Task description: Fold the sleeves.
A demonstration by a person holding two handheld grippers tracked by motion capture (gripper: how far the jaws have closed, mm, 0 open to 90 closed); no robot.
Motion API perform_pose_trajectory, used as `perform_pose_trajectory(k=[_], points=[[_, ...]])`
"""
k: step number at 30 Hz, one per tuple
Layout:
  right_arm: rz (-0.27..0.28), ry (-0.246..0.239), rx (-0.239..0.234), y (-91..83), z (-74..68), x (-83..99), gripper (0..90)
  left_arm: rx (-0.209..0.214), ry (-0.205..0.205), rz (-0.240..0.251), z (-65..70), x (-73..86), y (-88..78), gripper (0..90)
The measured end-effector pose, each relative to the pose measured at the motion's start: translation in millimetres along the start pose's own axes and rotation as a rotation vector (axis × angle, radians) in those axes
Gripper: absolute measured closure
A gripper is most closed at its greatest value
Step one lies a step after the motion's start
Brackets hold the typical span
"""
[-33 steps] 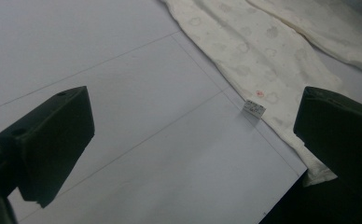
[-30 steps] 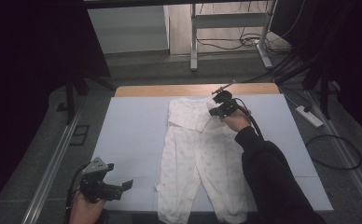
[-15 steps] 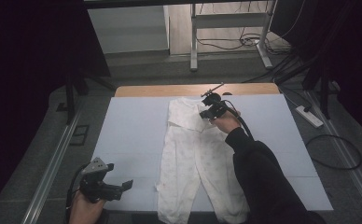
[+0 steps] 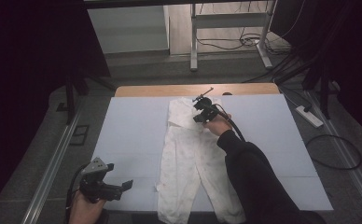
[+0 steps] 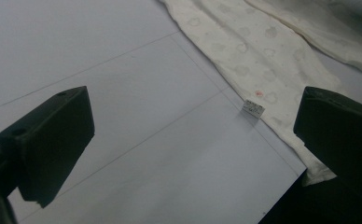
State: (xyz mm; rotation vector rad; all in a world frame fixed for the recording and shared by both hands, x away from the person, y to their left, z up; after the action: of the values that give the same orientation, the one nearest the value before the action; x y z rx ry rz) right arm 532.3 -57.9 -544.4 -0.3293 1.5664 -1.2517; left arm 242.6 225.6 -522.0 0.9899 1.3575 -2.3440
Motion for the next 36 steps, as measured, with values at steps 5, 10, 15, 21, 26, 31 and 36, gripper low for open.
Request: perform_pose_trajectory(k=[5,10,15,21,26,31,36], points=[[-0.004,-0.006,-0.006,5.7,-3.6,0.1,81.5,0.001,0.000,0.000,-0.1,0.0,0.0,0.0],[0.015,-0.029,0.010,4.7,-9.5,-5.8,69.7,0.001,0.000,0.000,-0.1,0.0,0.0,0.0],[0.037,-0.030,0.020,-3.2,-11.2,-10.5,53.7,-0.001,0.002,-0.002,-0.2,0.1,-0.1,0.0],[0.027,-0.019,0.020,-8.0,-7.2,-6.3,40.6,0.000,0.002,-0.002,0.0,0.1,-0.1,0.0],[0.023,-0.015,0.029,-11.5,-4.4,-0.7,28.3,0.000,-0.002,0.000,0.0,0.0,0.1,0.0],[0.031,0.008,-0.002,-14.1,-3.7,6.0,26.2,0.000,-0.002,-0.001,-0.1,0.0,0.2,0.0],[0.028,0.009,-0.008,-16.4,-3.3,10.9,22.2,0.001,-0.003,0.000,-0.1,0.0,0.1,0.0]])
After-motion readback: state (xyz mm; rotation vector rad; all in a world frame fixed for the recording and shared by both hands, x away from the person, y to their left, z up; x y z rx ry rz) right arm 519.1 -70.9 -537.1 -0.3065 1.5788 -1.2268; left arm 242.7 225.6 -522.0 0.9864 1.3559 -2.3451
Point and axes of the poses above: each handheld gripper's, and its own axes: y roughly forward along the jaws, x roughly out of its underside, z roughly to its right, the point moved 6 cm from there along y, roughly forward along the jaws, and after that the axes turned 12 degrees about -y, right-handed, at the moved point
